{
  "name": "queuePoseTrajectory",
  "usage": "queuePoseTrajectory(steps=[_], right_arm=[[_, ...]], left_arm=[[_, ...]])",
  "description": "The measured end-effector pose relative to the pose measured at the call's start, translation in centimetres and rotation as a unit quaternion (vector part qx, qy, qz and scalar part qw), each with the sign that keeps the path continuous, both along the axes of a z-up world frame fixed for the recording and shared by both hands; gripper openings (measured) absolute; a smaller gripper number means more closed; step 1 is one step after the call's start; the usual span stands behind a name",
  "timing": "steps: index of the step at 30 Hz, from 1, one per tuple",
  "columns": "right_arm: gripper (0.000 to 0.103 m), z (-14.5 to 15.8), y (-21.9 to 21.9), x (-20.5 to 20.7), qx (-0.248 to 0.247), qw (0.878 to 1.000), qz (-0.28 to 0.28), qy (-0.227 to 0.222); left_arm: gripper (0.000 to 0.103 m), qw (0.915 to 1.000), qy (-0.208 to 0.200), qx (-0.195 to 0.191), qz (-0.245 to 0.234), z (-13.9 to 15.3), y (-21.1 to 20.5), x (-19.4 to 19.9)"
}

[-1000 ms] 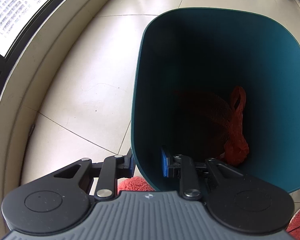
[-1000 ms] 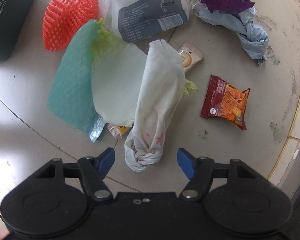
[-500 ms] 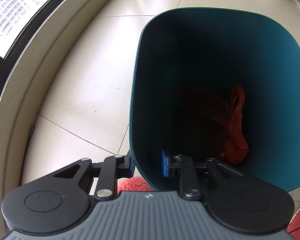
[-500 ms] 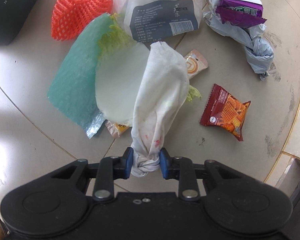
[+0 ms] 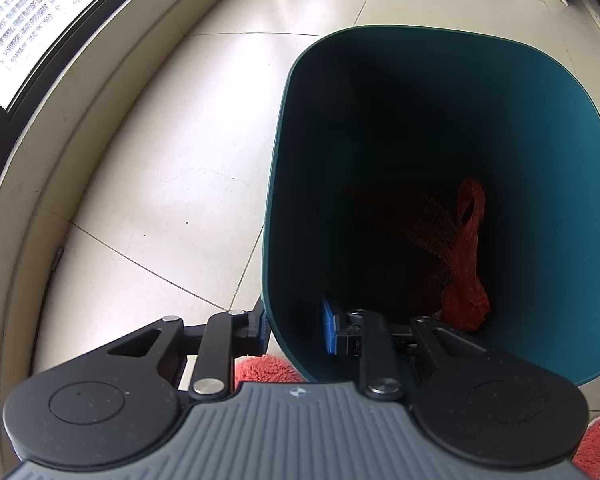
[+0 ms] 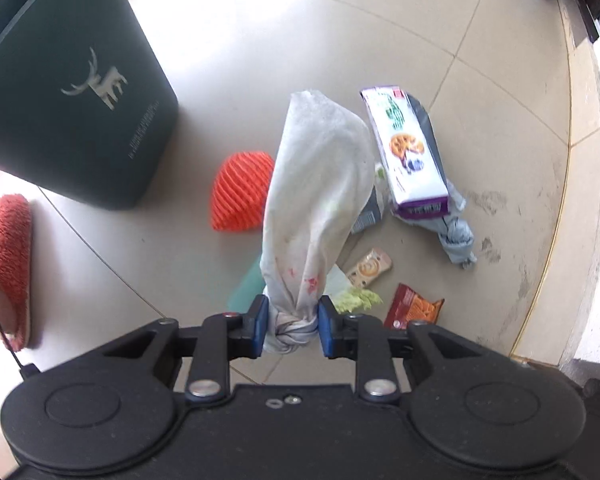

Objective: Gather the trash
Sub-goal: 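Carry the white tissue bundle into the green bin and release it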

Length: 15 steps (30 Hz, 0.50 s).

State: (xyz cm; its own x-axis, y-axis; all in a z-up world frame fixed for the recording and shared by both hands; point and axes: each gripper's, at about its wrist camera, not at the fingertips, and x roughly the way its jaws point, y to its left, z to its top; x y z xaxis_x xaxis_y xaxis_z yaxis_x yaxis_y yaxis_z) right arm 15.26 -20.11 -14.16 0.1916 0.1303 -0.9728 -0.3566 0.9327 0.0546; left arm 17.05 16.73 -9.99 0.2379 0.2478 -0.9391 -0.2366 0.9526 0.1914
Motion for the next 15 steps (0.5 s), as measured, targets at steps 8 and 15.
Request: queuePoseTrajectory(steps=[8,15], right_arm=[[0.025,11.2,7.2,1.0,0.107,0.988,0.062,-0.089],[0.025,14.1,13.5,1.8,0.134,0.978,0.118,-0.111]], left_arm=[[0.024,0.9999,-0.004,-0.011,0.005,0.3,0.5,-0.2],[0.024,0.9998,-0.012,-0.016,0.005,0.5,0.9,-0.5]])
